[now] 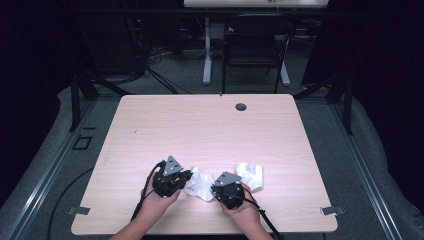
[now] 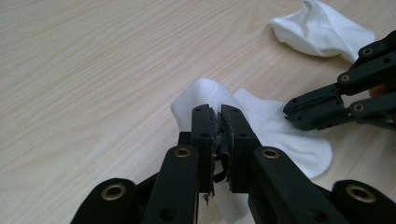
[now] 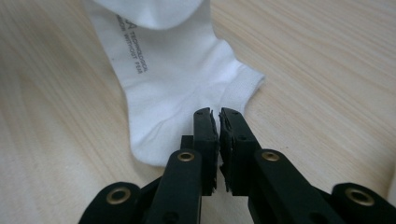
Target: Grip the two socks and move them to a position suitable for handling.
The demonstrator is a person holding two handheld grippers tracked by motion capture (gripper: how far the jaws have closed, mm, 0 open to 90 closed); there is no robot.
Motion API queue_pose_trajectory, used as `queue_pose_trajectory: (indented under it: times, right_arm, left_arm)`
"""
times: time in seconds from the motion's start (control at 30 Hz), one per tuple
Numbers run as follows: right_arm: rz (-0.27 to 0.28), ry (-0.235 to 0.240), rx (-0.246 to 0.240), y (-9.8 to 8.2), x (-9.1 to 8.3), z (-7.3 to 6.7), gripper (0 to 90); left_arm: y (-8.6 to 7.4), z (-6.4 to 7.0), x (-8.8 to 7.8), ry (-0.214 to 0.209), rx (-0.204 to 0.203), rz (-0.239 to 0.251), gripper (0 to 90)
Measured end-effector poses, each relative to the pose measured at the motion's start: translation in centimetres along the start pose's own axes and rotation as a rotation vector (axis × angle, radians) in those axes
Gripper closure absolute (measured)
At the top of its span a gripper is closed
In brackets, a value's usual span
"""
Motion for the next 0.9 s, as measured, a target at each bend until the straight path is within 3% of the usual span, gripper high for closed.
queue_pose_trajectory:
  times: [0.2, 0.3, 0.47, 0.53, 0.67, 0.7, 0.9]
  right_arm:
    - [-0.009, 0.002, 0.012, 0.0, 0.1, 0.2, 90.0]
    - [-0.006, 0.009, 0.024, -0.1, 0.0, 0.4, 89.8]
    - [-0.003, 0.001, 0.019, -0.1, 0.0, 0.3, 89.1]
    - [-0.009, 0.0, 0.011, -0.1, 0.0, 0.3, 88.9]
    - [-0.014, 0.0, 0.011, -0.2, -0.1, 0.3, 88.7]
    - [-0.012, 0.004, 0.008, -0.2, -0.1, 0.3, 88.5]
    - [-0.009, 0.001, 0.012, -0.2, -0.2, 0.4, 88.2]
  left_arm:
    - [-1.5, -2.0, -0.7, 0.043, -0.025, -0.022, 78.9]
    - [-1.9, -3.6, -1.7, 0.066, -0.077, 0.004, 73.1]
    - [-1.1, -3.6, -2.3, 0.063, -0.074, 0.04, 67.9]
    - [-1.1, -3.4, -2.2, 0.056, -0.062, 0.032, 66.3]
    - [-2.2, -2.9, -0.9, 0.055, -0.018, -0.03, 65.6]
    - [-3.2, -3.1, -0.2, 0.058, -0.013, -0.067, 66.7]
    - [-5.2, -3.8, 0.9, 0.065, -0.029, -0.141, 67.8]
Point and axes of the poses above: each handheld gripper's, and its own axes: x roughly forward along the jaws, y roughly out of its top, z roughly to its right, the point moved 8 cm from there along x, roughly forward along the jaws, and after that the axes turned 5 degrees about x, right-handed, at the moved point
